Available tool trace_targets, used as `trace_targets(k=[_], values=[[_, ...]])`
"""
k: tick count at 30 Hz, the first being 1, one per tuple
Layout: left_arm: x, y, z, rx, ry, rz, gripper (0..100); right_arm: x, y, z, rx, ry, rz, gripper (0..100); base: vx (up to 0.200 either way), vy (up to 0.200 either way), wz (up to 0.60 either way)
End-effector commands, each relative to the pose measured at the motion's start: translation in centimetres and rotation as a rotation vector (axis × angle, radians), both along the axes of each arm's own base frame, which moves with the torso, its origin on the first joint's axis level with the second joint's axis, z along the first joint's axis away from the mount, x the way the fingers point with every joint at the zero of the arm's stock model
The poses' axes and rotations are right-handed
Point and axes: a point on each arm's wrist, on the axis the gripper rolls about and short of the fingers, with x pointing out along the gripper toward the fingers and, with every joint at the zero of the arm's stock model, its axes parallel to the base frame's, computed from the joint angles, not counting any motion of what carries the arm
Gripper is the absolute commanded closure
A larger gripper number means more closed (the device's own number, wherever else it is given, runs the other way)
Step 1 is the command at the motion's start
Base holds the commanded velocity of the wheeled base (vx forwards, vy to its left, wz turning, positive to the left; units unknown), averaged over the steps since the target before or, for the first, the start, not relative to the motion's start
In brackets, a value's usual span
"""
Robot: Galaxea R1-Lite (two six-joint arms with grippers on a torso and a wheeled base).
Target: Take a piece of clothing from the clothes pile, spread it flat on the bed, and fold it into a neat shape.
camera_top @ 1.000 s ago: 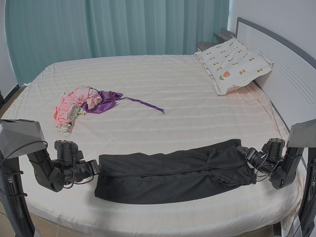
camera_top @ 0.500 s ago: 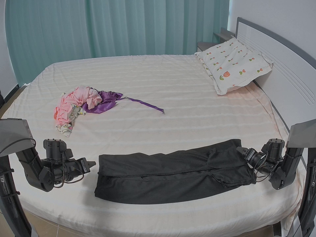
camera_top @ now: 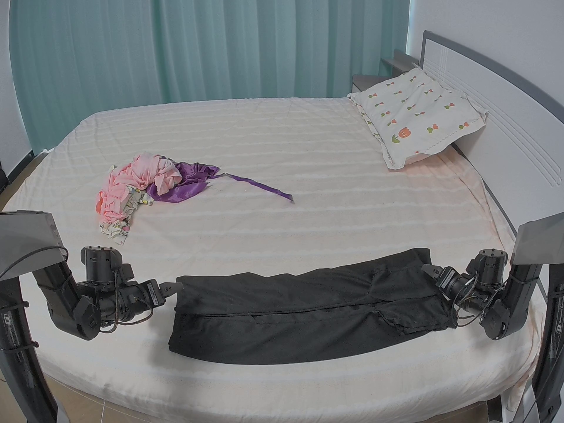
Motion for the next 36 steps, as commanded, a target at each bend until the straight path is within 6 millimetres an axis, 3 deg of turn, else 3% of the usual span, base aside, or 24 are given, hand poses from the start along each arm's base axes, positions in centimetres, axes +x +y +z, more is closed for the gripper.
trace_targets(k=[1, 8, 17, 22, 36], values=[[0.2, -0.1, -0.4, 0.001, 0.008, -0.002, 0, 0.0, 0.0, -0.1, 0.000, 0.002, 0.001, 0, 0.000, 0.000, 0.00], [0.0, -0.2, -1.2, 0.004, 0.034, -0.009, 0, 0.0, 0.0, -0.1, 0.000, 0.004, 0.001, 0, 0.000, 0.000, 0.00], [0.7, -2.0, -2.1, 0.002, 0.039, -0.064, 0, 0.0, 0.0, -0.2, -0.001, 0.005, 0.003, 0, 0.000, 0.000, 0.00], [1.5, -2.6, -4.2, 0.009, 0.034, -0.074, 0, 0.0, 0.0, -0.1, 0.000, 0.004, 0.001, 0, 0.000, 0.000, 0.00], [1.3, -3.0, -4.1, -0.001, 0.035, -0.092, 0, 0.0, 0.0, -0.2, 0.000, 0.005, 0.002, 0, 0.000, 0.000, 0.00]])
